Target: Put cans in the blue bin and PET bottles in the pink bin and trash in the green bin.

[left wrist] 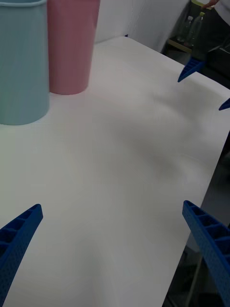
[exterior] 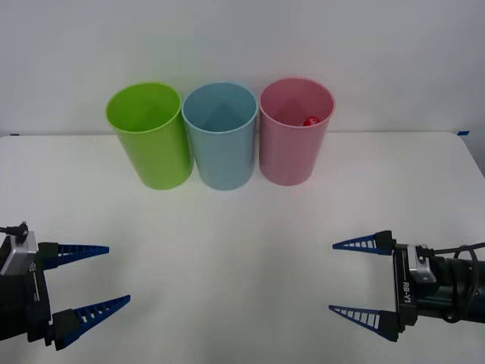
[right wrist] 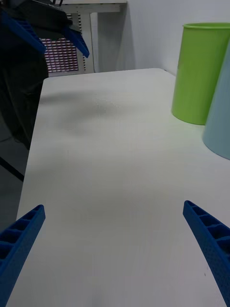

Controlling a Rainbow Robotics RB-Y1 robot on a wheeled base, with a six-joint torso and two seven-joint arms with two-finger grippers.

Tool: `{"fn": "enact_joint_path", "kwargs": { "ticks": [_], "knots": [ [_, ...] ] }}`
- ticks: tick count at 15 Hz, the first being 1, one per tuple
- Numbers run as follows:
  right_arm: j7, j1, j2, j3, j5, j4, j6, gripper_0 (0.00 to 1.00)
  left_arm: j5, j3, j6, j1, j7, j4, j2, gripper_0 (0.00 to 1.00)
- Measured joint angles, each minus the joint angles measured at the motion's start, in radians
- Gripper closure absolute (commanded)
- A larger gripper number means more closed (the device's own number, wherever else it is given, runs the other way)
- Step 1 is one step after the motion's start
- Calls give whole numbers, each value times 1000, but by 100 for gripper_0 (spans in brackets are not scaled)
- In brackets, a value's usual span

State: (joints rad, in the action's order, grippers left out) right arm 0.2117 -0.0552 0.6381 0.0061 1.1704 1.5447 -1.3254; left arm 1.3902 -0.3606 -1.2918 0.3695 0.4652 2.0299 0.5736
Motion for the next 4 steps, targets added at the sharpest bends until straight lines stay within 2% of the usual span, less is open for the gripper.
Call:
{"fn": "enact_joint_path", "kwargs": {
  "ticks": [4],
  "knots": [
    [0,0,0,0,0,0,0,0,1,0,0,0,0,0,0,0]
  ]
}}
